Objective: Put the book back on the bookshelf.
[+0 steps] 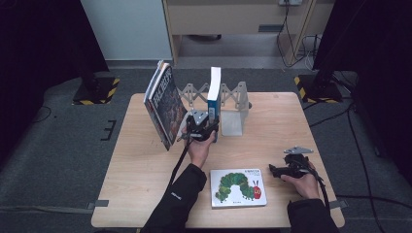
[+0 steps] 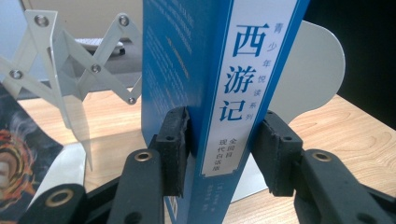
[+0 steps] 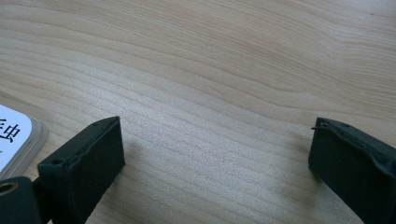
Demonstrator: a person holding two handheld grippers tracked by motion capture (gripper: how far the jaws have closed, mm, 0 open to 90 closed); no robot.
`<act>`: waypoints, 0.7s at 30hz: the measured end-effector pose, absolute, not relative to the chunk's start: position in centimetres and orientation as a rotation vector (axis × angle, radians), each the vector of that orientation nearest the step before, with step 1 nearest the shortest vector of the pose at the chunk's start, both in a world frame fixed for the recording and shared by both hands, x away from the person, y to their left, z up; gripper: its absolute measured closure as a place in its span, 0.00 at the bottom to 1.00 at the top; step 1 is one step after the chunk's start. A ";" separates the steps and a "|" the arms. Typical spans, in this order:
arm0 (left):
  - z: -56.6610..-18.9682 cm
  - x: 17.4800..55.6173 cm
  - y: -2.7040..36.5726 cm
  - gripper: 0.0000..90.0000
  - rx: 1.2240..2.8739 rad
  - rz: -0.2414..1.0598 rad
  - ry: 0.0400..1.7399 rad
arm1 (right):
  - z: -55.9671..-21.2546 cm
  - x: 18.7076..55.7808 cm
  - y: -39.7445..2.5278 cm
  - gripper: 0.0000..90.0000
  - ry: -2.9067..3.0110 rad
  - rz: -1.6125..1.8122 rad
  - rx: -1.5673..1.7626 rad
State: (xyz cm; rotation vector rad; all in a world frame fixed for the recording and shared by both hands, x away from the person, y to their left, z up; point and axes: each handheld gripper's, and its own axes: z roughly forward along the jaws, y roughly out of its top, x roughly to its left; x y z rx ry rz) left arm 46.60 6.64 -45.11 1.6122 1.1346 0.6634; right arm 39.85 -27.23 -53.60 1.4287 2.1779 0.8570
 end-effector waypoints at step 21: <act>-45.8 46.0 7.2 0.65 1.629 0.631 1.115 | -53.6 39.8 -27.2 0.04 2.176 0.859 1.430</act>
